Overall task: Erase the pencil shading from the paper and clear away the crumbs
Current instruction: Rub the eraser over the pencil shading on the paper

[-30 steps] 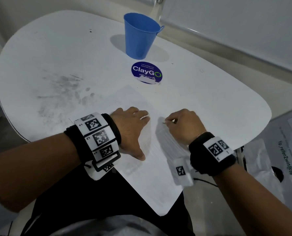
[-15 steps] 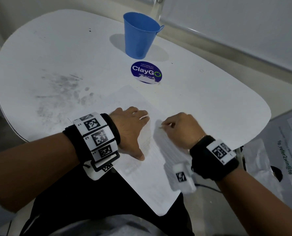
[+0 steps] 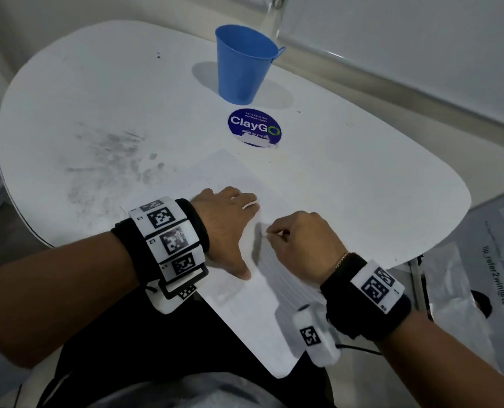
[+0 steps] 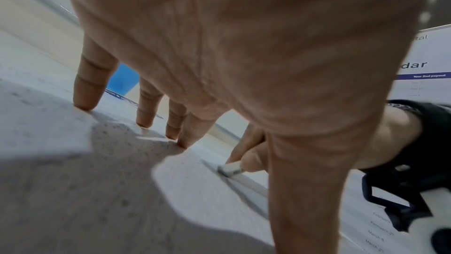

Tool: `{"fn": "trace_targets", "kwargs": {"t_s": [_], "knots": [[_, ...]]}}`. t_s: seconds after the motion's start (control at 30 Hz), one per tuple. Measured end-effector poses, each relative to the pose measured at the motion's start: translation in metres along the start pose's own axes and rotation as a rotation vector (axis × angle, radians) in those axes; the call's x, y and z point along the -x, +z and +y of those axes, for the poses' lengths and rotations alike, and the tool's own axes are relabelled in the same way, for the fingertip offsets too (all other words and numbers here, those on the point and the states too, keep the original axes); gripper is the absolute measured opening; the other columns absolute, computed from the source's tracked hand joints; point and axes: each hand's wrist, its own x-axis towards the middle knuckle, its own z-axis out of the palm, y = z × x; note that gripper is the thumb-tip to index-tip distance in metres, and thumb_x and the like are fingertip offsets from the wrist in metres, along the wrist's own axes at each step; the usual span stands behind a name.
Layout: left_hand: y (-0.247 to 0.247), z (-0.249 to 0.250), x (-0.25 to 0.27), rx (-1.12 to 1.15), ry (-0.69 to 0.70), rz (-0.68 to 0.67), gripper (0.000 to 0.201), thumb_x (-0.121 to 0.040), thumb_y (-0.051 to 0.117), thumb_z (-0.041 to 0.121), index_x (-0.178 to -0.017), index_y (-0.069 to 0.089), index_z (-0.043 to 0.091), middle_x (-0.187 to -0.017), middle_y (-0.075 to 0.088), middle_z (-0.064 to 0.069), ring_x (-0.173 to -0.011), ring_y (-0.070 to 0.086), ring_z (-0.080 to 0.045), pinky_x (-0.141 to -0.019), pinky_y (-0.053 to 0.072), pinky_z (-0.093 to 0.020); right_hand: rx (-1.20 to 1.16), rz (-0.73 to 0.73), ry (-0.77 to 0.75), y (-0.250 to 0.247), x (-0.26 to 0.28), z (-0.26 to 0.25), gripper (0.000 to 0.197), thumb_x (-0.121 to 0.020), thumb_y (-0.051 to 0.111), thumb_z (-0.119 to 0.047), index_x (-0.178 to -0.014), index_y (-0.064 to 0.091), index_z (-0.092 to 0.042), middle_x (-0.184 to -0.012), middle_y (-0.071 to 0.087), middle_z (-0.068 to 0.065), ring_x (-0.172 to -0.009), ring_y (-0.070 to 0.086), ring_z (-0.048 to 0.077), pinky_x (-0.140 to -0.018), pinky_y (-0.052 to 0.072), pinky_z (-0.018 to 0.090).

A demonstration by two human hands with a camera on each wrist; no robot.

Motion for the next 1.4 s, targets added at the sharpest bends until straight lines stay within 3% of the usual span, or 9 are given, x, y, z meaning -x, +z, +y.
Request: {"fn": "trace_targets", "kwargs": {"t_s": [0.3,0.43,0.57,0.73,0.87,1.0,1.17,1.27,1.4], "knots": [[-0.001,-0.001,0.0,0.004,0.006,-0.011,0.117,-0.071,0.063,0.081,-0.159,0.014,0.02,-0.167,0.003,0.008,-0.153,0.005,-0.018,-0.119,0.026,-0.044,0.012,0.026,0.018,-0.002,-0.005,0.003,0.022,-0.092,0.057,-0.021,-0.088,0.077,-0.017,-0.084,0.075,-0.001,-0.079,0.066,0.021,-0.076,0.054,0.033],[0.0,0.0,0.0,0.007,0.005,0.003,0.117,-0.071,0.063,0.081,-0.158,0.015,0.02,-0.167,0.003,0.008,-0.153,0.005,-0.018,-0.119,0.026,-0.045,-0.039,0.133,0.18,-0.019,-0.023,0.026,0.02,-0.092,0.058,-0.021,-0.091,0.078,-0.02,-0.092,0.075,-0.002,-0.089,0.067,0.02,-0.082,0.053,0.03],[0.0,-0.001,0.0,0.004,0.004,-0.012,0.118,-0.071,0.062,0.081,-0.159,0.013,0.02,-0.167,0.003,0.008,-0.153,0.005,-0.018,-0.119,0.026,-0.045,0.007,0.025,0.029,-0.003,-0.005,0.005,0.021,-0.092,0.057,-0.022,-0.087,0.077,-0.019,-0.082,0.074,-0.003,-0.077,0.066,0.019,-0.074,0.055,0.032],[-0.001,0.001,0.001,-0.005,0.003,0.001,0.117,-0.072,0.062,0.081,-0.159,0.013,0.02,-0.167,0.002,0.008,-0.153,0.006,-0.017,-0.119,0.027,-0.045,-0.035,0.144,0.188,-0.018,-0.024,0.029,0.02,-0.092,0.059,-0.021,-0.089,0.078,-0.02,-0.09,0.075,0.0,-0.086,0.068,0.021,-0.078,0.053,0.03],[-0.001,0.0,0.0,-0.004,0.005,-0.004,0.116,-0.071,0.063,0.081,-0.158,0.016,0.02,-0.167,0.005,0.008,-0.153,0.008,-0.018,-0.118,0.029,-0.044,0.007,0.022,0.018,-0.003,-0.005,0.007,0.022,-0.092,0.056,-0.02,-0.085,0.077,-0.018,-0.08,0.074,-0.003,-0.074,0.066,0.019,-0.072,0.055,0.033],[-0.001,0.0,0.0,0.002,0.006,0.005,0.116,-0.071,0.062,0.081,-0.158,0.015,0.021,-0.167,0.004,0.009,-0.153,0.007,-0.017,-0.118,0.027,-0.045,-0.036,0.122,0.181,-0.021,-0.027,0.031,0.019,-0.091,0.059,-0.021,-0.089,0.078,-0.02,-0.089,0.075,-0.003,-0.086,0.067,0.019,-0.079,0.052,0.028],[-0.001,0.0,0.0,-0.001,0.006,-0.004,0.117,-0.07,0.062,0.081,-0.158,0.015,0.02,-0.167,0.004,0.008,-0.153,0.007,-0.017,-0.118,0.028,-0.045,-0.008,0.003,0.043,-0.007,-0.009,0.013,0.02,-0.093,0.058,-0.021,-0.089,0.077,-0.019,-0.083,0.073,-0.005,-0.077,0.064,0.015,-0.071,0.049,0.027],[-0.001,0.0,0.001,-0.002,0.009,0.003,0.116,-0.071,0.062,0.081,-0.158,0.015,0.02,-0.167,0.003,0.009,-0.153,0.007,-0.017,-0.118,0.028,-0.045,-0.038,0.088,0.173,-0.02,-0.027,0.031,0.018,-0.093,0.06,-0.023,-0.091,0.078,-0.022,-0.088,0.073,-0.004,-0.081,0.064,0.015,-0.072,0.042,0.022],[-0.001,-0.001,0.0,-0.003,0.0,-0.018,0.117,-0.071,0.063,0.081,-0.158,0.014,0.02,-0.167,0.002,0.009,-0.153,0.005,-0.017,-0.119,0.026,-0.045,0.004,0.031,0.055,-0.008,-0.013,0.011,0.021,-0.092,0.056,-0.022,-0.085,0.077,-0.02,-0.08,0.073,-0.003,-0.077,0.065,0.018,-0.071,0.051,0.029]]}}
